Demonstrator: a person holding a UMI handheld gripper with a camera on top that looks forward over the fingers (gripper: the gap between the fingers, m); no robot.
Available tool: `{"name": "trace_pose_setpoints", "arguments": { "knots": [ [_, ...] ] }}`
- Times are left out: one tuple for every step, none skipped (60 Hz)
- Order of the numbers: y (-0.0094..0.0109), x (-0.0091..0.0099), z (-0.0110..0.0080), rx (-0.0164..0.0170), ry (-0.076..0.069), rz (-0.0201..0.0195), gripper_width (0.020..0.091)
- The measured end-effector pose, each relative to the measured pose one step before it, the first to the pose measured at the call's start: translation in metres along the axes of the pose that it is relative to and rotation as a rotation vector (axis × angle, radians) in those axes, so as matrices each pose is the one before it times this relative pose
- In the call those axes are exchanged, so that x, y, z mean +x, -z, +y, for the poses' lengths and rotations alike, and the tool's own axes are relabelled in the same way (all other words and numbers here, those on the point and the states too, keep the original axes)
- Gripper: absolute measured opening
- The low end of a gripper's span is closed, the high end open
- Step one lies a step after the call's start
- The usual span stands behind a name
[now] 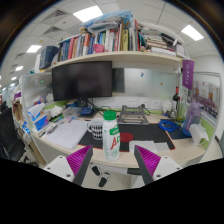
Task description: Pour water
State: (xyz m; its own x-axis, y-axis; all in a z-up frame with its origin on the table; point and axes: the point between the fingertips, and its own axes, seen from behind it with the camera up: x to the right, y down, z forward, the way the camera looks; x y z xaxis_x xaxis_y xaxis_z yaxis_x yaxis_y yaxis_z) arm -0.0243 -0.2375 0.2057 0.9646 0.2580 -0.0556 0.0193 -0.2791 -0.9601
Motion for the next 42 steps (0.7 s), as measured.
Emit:
{"name": "trace_pose_setpoints", "arguments": {
  "knots": [
    [-0.01713, 0.00264, 0.02192, -0.01372, 0.0073, -0.00404, 0.0853],
    [-0.00462, -0.01078, 0.02353, -0.00093, -0.0004, -0.00103, 0.0853],
    [-0.00752, -0.00266, 0.00633, -0.00115, 0.0036, -0.00057, 0.0856],
    [-0.00716, -0.00214, 0.00461, -0.001, 0.0014, 0.0008, 0.0855],
    [-0.00714, -0.0019, 0.00341, -0.00131, -0.0002, 0.00154, 0.0853],
    [-0.00692, -0.0012, 0.00282, -0.00106, -0.0017, 0.00233, 0.0852],
    [-0.0059, -0.00077, 0.00156, 0.00078, -0.0041, 0.00247, 0.0852],
    [-0.00543, -0.00093, 0.00012, 0.00313, -0.0038, 0.00288, 0.0854],
    [-0.00524, -0.00014, -0.00068, 0.00559, -0.0011, 0.00432, 0.0857],
    [-0.00568, -0.00011, -0.00096, 0.0067, 0.002, 0.00513, 0.0855],
    [-0.00531, 0.00071, -0.00095, 0.00573, 0.0029, 0.00618, 0.0855],
    [-0.00502, 0.00089, -0.00116, 0.00438, 0.0029, 0.00712, 0.0855],
    [0.00271, -0.00552, 0.00211, 0.00957, 0.0008, 0.02389, 0.0856],
    [-0.00503, 0.00045, -0.00214, 0.00611, 0.0033, 0.00661, 0.0855],
    [-0.00456, 0.00043, -0.00187, 0.0075, 0.0018, 0.00537, 0.0856],
    [-0.01307, 0.00611, -0.00523, 0.00275, 0.0021, -0.01234, 0.0854],
    [-0.00481, 0.00032, -0.00118, 0.00592, 0.001, 0.00335, 0.0854],
    [0.00325, -0.00552, 0.00247, 0.00882, 0.0016, 0.01994, 0.0856],
    [-0.00435, 0.00077, -0.00123, 0.00333, 0.0039, 0.00371, 0.0858],
    [-0.01271, 0.00643, -0.00409, -0.00103, 0.0039, -0.01196, 0.0856],
    [-0.00473, 0.00133, -0.00186, 0.00517, 0.0008, 0.00534, 0.0854],
    [0.00407, -0.00442, 0.00114, 0.0117, -0.0005, 0.02162, 0.0858],
    [-0.01241, 0.00585, -0.00458, 0.00193, 0.0014, -0.01296, 0.0857],
    [-0.00363, 0.00085, -0.00113, 0.00447, -0.0004, 0.0042, 0.0856],
    [0.00478, -0.00405, 0.00197, 0.00737, -0.0016, 0.02081, 0.0855],
    [-0.00343, 0.00015, -0.00043, 0.00142, -0.0021, 0.00262, 0.0855],
    [-0.00364, -0.00051, -0.00055, 0.00148, -0.0026, 0.00082, 0.0855],
    [-0.00307, -0.00025, -0.00082, 0.00279, -0.003, -0.00029, 0.0854],
    [-0.00299, 0.00038, -0.00082, 0.00441, -0.0032, 0.0009, 0.085],
    [-0.0027, 0.00075, -0.00057, 0.00475, -0.0023, 0.00148, 0.0845],
    [-0.00275, 0.00061, -0.00012, 0.00354, -0.0019, 0.00273, 0.0831],
    [-0.00233, 0.00044, 0.001, 0.00007, -0.0017, 0.00231, 0.0811],
    [-0.00221, -0.00025, 0.00128, -0.00161, -0.0021, 0.00166, 0.0784],
    [-0.00231, -0.00057, 0.00121, -0.00134, -0.0016, 0.0007, 0.0754],
    [-0.00228, -0.00094, 0.0012, -0.00039, -0.0006, -0.00133, 0.072],
    [-0.0019, -0.00104, 0.00136, 0.00006, -0.0004, -0.00208, 0.0687],
    [-0.00201, -0.00048, 0.00178, -0.00005, 0.0011, -0.00162, 0.0656],
    [-0.00195, -0.00005, 0.00224, -0.00183, 0.0015, 0.0002, 0.0627],
    [-0.00174, 0.0006, 0.0025, -0.00377, 0.0008, 0.00246, 0.0602],
    [-0.00151, 0.00071, 0.00268, -0.00439, 0.0, 0.00301, 0.0581],
    [-0.00117, 0.00042, 0.00145, 0.00019, 0.0013, 0.00319, 0.0573],
    [-0.00065, -0.00031, -0.00179, 0.00927, -0.001, 0.00171, 0.0573]
  ]
}}
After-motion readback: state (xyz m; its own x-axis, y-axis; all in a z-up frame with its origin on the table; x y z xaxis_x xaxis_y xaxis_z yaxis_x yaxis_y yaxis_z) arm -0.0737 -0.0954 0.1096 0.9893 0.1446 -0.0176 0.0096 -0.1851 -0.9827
